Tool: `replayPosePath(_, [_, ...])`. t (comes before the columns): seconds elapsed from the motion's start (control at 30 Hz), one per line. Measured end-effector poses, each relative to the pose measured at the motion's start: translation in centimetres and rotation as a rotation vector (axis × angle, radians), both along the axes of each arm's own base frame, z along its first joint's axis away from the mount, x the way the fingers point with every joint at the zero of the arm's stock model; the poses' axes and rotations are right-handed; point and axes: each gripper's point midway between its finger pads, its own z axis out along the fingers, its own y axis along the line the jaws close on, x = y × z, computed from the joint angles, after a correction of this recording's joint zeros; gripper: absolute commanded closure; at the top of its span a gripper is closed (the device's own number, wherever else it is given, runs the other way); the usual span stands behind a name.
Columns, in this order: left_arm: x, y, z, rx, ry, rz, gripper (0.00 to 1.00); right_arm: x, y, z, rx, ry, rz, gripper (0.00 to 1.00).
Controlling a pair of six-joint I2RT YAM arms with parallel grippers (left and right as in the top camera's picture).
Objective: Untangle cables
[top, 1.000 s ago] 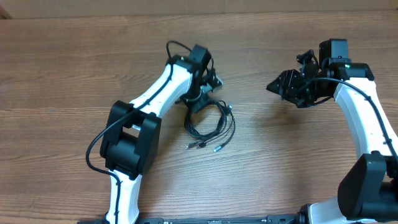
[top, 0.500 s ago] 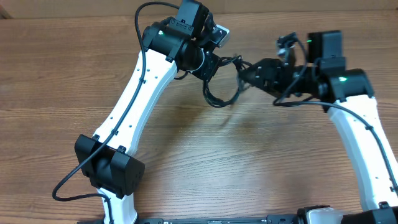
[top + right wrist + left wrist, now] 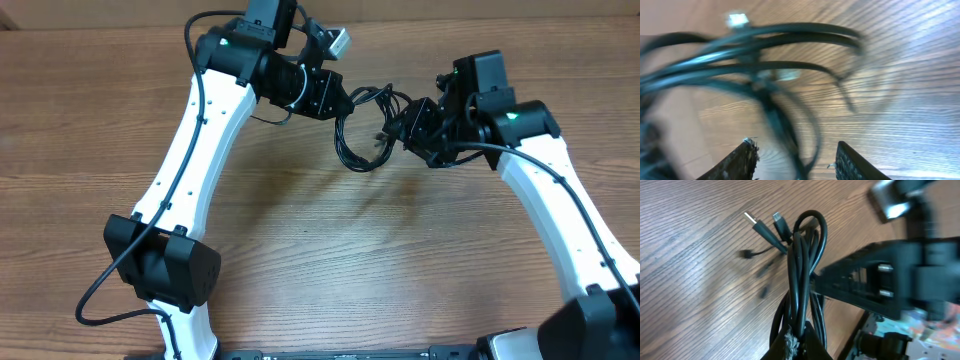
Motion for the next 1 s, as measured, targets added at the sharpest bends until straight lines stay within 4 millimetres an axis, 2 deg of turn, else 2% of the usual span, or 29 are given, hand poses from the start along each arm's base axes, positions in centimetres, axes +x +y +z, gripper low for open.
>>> replayPosePath(0.17, [-0.5,-1.1,1.5,-0.108,0.008,-0.049,0.96,0.2,-0.4,-3.1,-0.056,0.076,-0.002,0.51])
replayPosePath(0.27, [-0.2,-2.3,5.1,-0.307,-0.042,-0.126,0.96,0.0,-0.8,-5.0,-0.102,0.115,0.016,0.51])
replayPosePath(0.37, [1.2,-1.2,8.3,-0.463,-0.077,-0.144,0.96,0.1,-1.6,-5.1,-0.112,0.107,0.036,0.50])
replayPosePath(0.43, [1.7,0.0,9.2,-0.505,-0.062,-0.130,0.96,0.4,-2.0,-4.8,-0.084,0.085,0.065,0.50])
replayPosePath(0.57, [2.4,1.6,9.2,-0.516,-0.010,-0.077,0.96,0.3,-1.8,-3.0,0.024,-0.013,0.208,0.47])
replayPosePath(0.63, [2.5,1.8,8.4,-0.481,0.035,-0.031,0.96,-0.2,-1.0,-1.1,0.058,-0.093,0.290,0.46])
replayPosePath(0.73, [3.0,2.3,6.2,-0.379,0.136,0.097,0.96,-1.5,0.5,3.1,0.078,-0.264,0.409,0.47])
replayPosePath(0.8, [3.4,2.8,4.5,-0.299,0.213,0.205,0.96,-2.7,2.5,7.4,0.088,-0.439,0.512,0.47])
replayPosePath(0.9, [3.3,2.8,3.7,-0.260,0.253,0.252,0.96,-3.3,4.4,8.9,0.105,-0.518,0.585,0.47])
replayPosePath(1.0, [2.6,2.0,3.1,-0.227,0.291,0.265,0.96,-3.8,6.4,8.6,0.126,-0.531,0.646,0.48])
